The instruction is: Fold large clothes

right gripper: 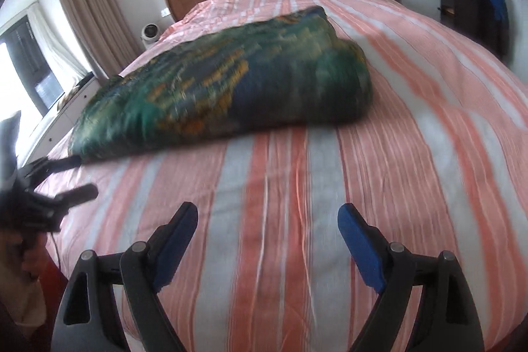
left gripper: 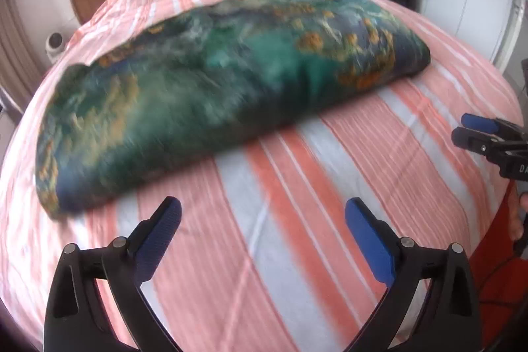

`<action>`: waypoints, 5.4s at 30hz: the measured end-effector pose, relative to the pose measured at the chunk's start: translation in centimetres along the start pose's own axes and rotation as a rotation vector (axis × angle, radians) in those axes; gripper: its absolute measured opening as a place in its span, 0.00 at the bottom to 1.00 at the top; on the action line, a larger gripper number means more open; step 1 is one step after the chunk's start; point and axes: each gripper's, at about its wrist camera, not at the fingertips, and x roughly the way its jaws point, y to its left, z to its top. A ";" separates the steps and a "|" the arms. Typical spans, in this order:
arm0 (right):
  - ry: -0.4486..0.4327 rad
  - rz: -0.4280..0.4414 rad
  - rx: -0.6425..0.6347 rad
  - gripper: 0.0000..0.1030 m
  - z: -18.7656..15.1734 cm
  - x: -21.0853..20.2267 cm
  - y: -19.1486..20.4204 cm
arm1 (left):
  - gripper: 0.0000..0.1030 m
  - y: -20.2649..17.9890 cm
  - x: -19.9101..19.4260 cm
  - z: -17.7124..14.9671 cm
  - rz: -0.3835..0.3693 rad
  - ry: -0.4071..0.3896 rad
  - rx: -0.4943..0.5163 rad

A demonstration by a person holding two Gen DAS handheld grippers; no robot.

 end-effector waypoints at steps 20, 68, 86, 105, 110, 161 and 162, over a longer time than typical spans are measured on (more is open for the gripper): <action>0.013 -0.134 -0.106 0.97 -3.9 1.7 0.3 | 1.00 -1.5 3.5 -2.8 0.079 0.046 -0.125; -0.005 -0.187 -0.144 1.00 -4.6 2.3 1.5 | 0.99 -2.0 3.2 -3.8 0.104 0.011 -0.101; -0.005 -0.187 -0.145 1.00 -4.6 2.4 1.6 | 0.99 -2.0 3.2 -3.8 0.104 0.011 -0.101; -0.005 -0.187 -0.147 1.00 -4.6 2.4 1.6 | 0.99 -2.0 3.2 -3.8 0.104 0.011 -0.101; -0.005 -0.187 -0.148 1.00 -4.6 2.4 1.6 | 0.99 -2.0 3.2 -3.8 0.104 0.011 -0.101; -0.007 -0.189 -0.154 1.00 -4.6 2.4 1.6 | 0.99 -2.0 3.2 -3.9 0.098 0.007 -0.097; -0.007 -0.189 -0.154 1.00 -4.6 2.4 1.6 | 0.99 -2.0 3.2 -3.9 0.098 0.007 -0.097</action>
